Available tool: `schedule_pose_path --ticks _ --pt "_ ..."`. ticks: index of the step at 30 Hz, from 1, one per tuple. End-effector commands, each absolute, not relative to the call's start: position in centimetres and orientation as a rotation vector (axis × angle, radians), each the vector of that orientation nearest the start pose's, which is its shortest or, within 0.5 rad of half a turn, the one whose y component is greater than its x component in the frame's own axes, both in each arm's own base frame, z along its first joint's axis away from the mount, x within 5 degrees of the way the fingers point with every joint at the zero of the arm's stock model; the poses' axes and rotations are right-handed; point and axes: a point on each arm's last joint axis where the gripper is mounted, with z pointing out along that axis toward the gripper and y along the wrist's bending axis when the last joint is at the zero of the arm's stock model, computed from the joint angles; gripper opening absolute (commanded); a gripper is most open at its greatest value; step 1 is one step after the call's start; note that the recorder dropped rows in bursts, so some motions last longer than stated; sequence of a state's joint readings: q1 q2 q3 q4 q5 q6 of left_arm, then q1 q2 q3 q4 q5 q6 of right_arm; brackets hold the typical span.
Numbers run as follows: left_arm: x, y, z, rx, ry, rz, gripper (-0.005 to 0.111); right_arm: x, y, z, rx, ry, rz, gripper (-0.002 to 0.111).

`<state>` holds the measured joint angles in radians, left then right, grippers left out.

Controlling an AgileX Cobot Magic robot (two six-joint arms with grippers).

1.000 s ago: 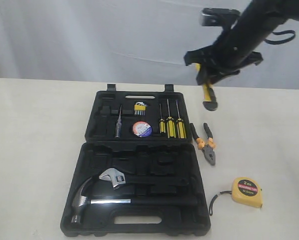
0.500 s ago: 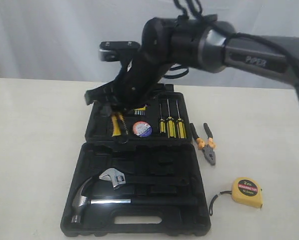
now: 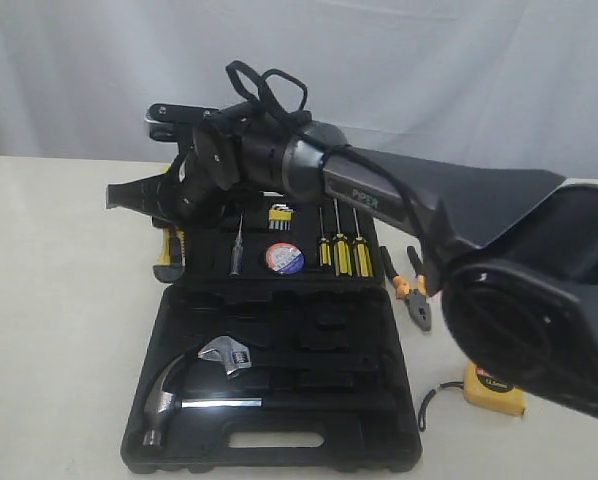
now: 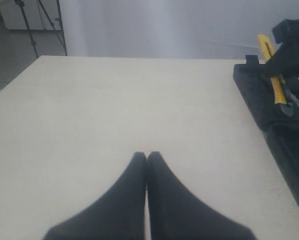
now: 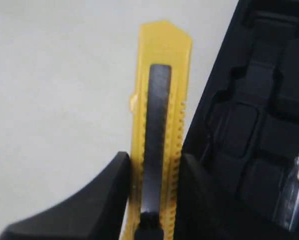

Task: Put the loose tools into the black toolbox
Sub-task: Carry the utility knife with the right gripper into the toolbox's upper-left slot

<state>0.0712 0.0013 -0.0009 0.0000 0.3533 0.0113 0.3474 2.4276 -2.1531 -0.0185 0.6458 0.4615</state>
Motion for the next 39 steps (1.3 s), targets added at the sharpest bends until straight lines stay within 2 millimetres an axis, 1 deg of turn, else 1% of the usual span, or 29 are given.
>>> schedule_pose_path --ticks 1,2,3,4,7,9,13,24,27,28,30,32,33,39 --pt "5.3 0.4 18.2 -0.056 1.825 0.053 0.0 53.6 17.9 18.8 0.165 2.418 0.201 -0.001" --pt "5.3 0.4 18.2 -0.056 1.825 0.053 0.0 54.1 17.3 18.9 0.161 2.416 0.082 -0.001" --pt "5.3 0.4 18.2 -0.056 1.825 0.053 0.0 54.3 17.2 18.6 0.167 2.425 0.053 -0.001" --pt "5.3 0.4 18.2 -0.056 1.825 0.053 0.0 54.6 17.2 17.8 0.169 2.439 0.038 -0.001" --pt "5.3 0.4 18.2 -0.056 1.825 0.053 0.0 55.2 17.4 16.6 0.171 2.423 0.049 -0.001" --pt "5.3 0.4 18.2 -0.056 1.825 0.053 0.0 55.4 17.4 15.1 0.179 2.438 0.045 -0.001" --pt "5.3 0.4 18.2 -0.056 1.825 0.053 0.0 55.5 17.4 13.7 0.184 2.464 0.045 -0.001" --pt "5.3 0.4 18.2 -0.056 1.825 0.053 0.0 55.5 17.1 13.6 0.17 2.475 0.042 0.001" --pt "5.3 0.4 18.2 -0.056 1.825 0.053 0.0 55.4 17.1 13.5 0.176 2.491 0.037 0.016" --pt "5.3 0.4 18.2 -0.056 1.825 0.053 0.0 55.4 17.0 13.4 0.177 2.496 0.034 0.026" --pt "5.3 0.4 18.2 -0.056 1.825 0.053 0.0 55.3 17.0 13.4 0.175 2.506 0.026 0.039" --pt "5.3 0.4 18.2 -0.056 1.825 0.053 0.0 55.3 17.0 13.3 0.157 2.513 0.016 0.049" --pt "5.3 0.4 18.2 -0.056 1.825 0.053 0.0 55.3 17.0 13.3 0.155 2.514 0.018 0.051" --pt "5.3 0.4 18.2 -0.056 1.825 0.053 0.0 55.2 17.1 13.5 0.158 2.52 0.025 0.05"
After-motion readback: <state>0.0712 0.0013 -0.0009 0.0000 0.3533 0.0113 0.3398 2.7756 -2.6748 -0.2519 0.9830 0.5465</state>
